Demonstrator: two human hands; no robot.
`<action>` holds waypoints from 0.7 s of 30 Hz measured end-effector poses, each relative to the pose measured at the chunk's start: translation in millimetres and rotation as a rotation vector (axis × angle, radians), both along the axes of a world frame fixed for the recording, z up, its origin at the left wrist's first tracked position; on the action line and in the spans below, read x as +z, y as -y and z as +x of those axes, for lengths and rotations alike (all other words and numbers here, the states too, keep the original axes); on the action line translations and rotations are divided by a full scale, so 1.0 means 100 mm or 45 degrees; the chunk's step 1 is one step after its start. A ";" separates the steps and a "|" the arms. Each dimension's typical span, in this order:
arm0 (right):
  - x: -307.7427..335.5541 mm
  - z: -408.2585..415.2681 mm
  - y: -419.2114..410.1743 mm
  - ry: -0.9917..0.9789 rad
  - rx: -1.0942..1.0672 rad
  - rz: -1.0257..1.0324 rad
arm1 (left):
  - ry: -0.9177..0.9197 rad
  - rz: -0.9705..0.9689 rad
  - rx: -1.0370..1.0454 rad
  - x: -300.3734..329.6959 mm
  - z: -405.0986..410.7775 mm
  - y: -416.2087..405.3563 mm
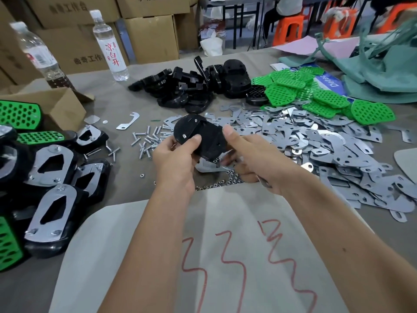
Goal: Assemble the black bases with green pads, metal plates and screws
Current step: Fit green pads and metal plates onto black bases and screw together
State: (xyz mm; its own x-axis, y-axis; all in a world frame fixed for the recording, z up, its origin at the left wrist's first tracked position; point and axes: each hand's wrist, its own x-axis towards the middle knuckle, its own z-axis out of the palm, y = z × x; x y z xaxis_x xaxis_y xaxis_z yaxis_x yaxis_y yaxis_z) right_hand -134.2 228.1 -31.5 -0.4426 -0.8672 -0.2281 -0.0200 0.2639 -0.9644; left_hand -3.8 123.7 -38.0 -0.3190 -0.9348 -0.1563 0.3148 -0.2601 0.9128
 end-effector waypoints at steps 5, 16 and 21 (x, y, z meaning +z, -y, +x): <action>-0.01 0.02 0.01 0.101 0.075 -0.107 | 0.007 -0.085 0.023 0.01 -0.03 -0.06; -0.03 0.08 -0.02 -0.047 -0.097 -0.361 | 0.170 -0.131 -0.030 0.02 -0.07 -0.14; -0.10 0.12 0.03 -0.177 -0.173 -0.393 | 0.195 -0.044 -0.156 -0.01 -0.08 -0.16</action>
